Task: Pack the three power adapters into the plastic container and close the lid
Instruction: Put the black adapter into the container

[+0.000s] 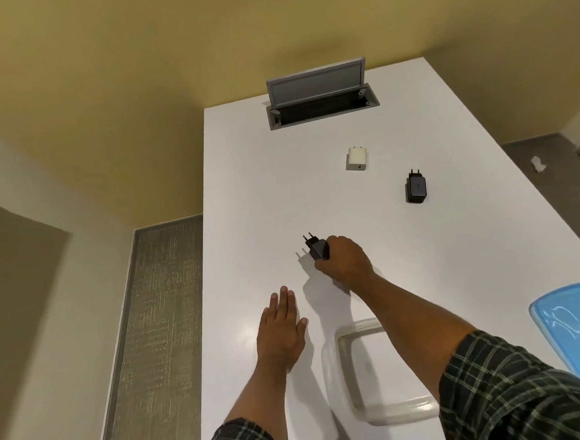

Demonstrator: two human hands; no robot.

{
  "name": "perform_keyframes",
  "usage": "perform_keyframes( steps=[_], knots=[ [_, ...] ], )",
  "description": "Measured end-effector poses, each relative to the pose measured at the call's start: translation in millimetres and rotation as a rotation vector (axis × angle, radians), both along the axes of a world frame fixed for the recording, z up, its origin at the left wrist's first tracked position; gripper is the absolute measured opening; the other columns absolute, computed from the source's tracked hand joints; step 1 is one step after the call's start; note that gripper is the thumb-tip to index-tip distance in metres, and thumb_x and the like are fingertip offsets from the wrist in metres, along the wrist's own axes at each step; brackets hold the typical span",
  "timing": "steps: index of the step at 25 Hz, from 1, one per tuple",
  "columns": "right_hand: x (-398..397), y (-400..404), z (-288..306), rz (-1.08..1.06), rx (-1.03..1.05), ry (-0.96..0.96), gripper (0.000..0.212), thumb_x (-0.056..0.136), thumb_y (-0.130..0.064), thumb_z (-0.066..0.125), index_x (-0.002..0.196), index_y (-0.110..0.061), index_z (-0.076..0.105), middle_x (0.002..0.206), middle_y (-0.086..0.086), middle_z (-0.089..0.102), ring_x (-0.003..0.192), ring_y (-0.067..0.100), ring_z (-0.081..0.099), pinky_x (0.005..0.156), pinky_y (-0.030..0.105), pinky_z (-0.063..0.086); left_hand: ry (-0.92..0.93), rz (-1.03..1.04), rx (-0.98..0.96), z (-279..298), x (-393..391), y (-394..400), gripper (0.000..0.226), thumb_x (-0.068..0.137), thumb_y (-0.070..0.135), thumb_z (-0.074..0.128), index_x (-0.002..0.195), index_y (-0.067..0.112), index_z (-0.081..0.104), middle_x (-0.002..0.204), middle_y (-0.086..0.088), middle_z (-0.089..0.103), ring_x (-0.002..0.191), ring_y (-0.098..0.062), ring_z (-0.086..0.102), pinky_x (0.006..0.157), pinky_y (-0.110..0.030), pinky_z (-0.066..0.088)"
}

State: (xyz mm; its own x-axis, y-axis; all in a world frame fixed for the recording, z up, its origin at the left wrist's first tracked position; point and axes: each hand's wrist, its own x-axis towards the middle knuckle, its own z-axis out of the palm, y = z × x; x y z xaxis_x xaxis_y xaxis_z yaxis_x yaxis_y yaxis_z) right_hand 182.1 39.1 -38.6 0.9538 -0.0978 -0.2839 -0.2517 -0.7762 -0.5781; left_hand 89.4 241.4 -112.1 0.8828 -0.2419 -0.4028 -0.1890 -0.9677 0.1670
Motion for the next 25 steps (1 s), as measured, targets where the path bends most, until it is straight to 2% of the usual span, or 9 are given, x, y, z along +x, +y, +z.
perform_keyframes(
  steps=[2, 5, 8, 11, 13, 15, 17, 21, 25],
  knots=[
    [-24.4, -5.0, 10.4, -0.008, 0.024, -0.031, 0.031, 0.07, -0.034, 0.073, 0.087, -0.014, 0.056, 0.081, -0.001, 0.062, 0.073, 0.021, 0.059, 0.053, 0.027, 0.04, 0.038, -0.003, 0.002, 6.3, -21.9, 0.2, 0.068, 0.109, 0.046, 0.021, 0.164, 0.015, -0.004, 0.171, -0.002, -0.014, 0.16, -0.025, -0.008, 0.13, -0.04, 0.01],
    [-55.6, -10.4, 24.5, 0.015, 0.028, -0.073, 0.041, 0.064, -0.041, 0.073, 0.093, -0.017, 0.057, 0.083, -0.003, 0.063, 0.073, 0.019, 0.061, 0.059, 0.031, 0.049, 0.107, 0.027, -0.046, 19.7, -44.3, -3.0, 0.067, 0.11, 0.046, 0.022, 0.164, 0.012, 0.002, 0.173, -0.003, -0.007, 0.16, -0.025, -0.004, 0.13, -0.039, 0.011],
    [-86.1, -18.2, 35.4, 0.08, 0.046, -0.091, 0.043, 0.061, -0.044, 0.069, 0.094, -0.021, 0.053, 0.083, -0.005, 0.065, 0.073, 0.019, 0.062, 0.06, 0.031, 0.05, 0.131, 0.076, -0.153, 38.2, -68.6, -6.5, 0.065, 0.109, 0.048, 0.025, 0.164, 0.015, 0.014, 0.173, 0.0, 0.007, 0.16, -0.02, 0.007, 0.129, -0.036, 0.019],
    [-113.9, -28.2, 42.8, 0.132, 0.04, -0.107, 0.044, 0.061, -0.044, 0.065, 0.098, -0.026, 0.05, 0.08, -0.009, 0.065, 0.073, 0.018, 0.062, 0.059, 0.03, 0.05, -0.002, 0.106, -0.23, 53.2, -96.7, -11.3, 0.062, 0.107, 0.051, 0.028, 0.162, 0.022, 0.025, 0.17, 0.004, 0.024, 0.156, -0.014, 0.024, 0.125, -0.032, 0.027],
    [-127.9, -33.6, 44.9, 0.154, 0.053, -0.122, 0.05, 0.062, -0.044, 0.064, 0.108, -0.031, 0.049, 0.076, -0.014, 0.063, 0.073, 0.014, 0.062, 0.059, 0.027, 0.047, -0.144, 0.085, -0.271, 60.2, -112.0, -13.6, 0.064, 0.105, 0.054, 0.028, 0.162, 0.024, 0.026, 0.168, 0.005, 0.027, 0.154, -0.014, 0.03, 0.122, -0.032, 0.032],
    [-142.5, -38.6, 45.4, 0.195, 0.072, -0.152, 0.061, 0.064, -0.045, 0.064, 0.122, -0.035, 0.046, 0.074, -0.02, 0.059, 0.074, 0.009, 0.061, 0.062, 0.022, 0.042, -0.249, 0.024, -0.319, 65.9, -125.0, -14.4, 0.073, 0.101, 0.061, 0.03, 0.163, 0.024, 0.02, 0.17, 0.004, 0.023, 0.154, -0.013, 0.029, 0.121, -0.031, 0.034],
    [-156.3, -42.9, 45.3, 0.255, 0.072, -0.182, 0.066, 0.065, -0.045, 0.065, 0.127, -0.037, 0.046, 0.077, -0.022, 0.06, 0.077, 0.006, 0.06, 0.066, 0.021, 0.045, -0.276, -0.055, -0.339, 69.5, -132.1, -16.2, 0.088, 0.095, 0.073, 0.033, 0.164, 0.022, 0.013, 0.172, 0.004, 0.014, 0.157, -0.012, 0.023, 0.121, -0.031, 0.033],
    [-178.5, -51.9, 43.1, 0.419, 0.014, -0.23, 0.043, 0.062, -0.045, 0.065, 0.103, -0.037, 0.057, 0.084, -0.016, 0.067, 0.074, 0.006, 0.062, 0.066, 0.03, 0.055, -0.2, -0.208, -0.285, 80.3, -132.8, -27.2, 0.12, 0.076, 0.094, 0.037, 0.164, 0.023, -0.003, 0.173, 0.004, 0.0, 0.159, -0.015, 0.016, 0.12, -0.036, 0.035],
    [-196.1, -52.8, 34.2, 0.477, -0.054, -0.145, 0.04, 0.06, -0.046, 0.065, 0.097, -0.035, 0.054, 0.079, -0.013, 0.066, 0.069, 0.01, 0.06, 0.061, 0.033, 0.053, -0.125, -0.254, -0.176, 83.2, -130.6, -33.4, 0.135, 0.066, 0.096, 0.048, 0.164, 0.019, -0.004, 0.173, 0.001, -0.005, 0.16, -0.016, 0.009, 0.121, -0.04, 0.033]
  ],
)
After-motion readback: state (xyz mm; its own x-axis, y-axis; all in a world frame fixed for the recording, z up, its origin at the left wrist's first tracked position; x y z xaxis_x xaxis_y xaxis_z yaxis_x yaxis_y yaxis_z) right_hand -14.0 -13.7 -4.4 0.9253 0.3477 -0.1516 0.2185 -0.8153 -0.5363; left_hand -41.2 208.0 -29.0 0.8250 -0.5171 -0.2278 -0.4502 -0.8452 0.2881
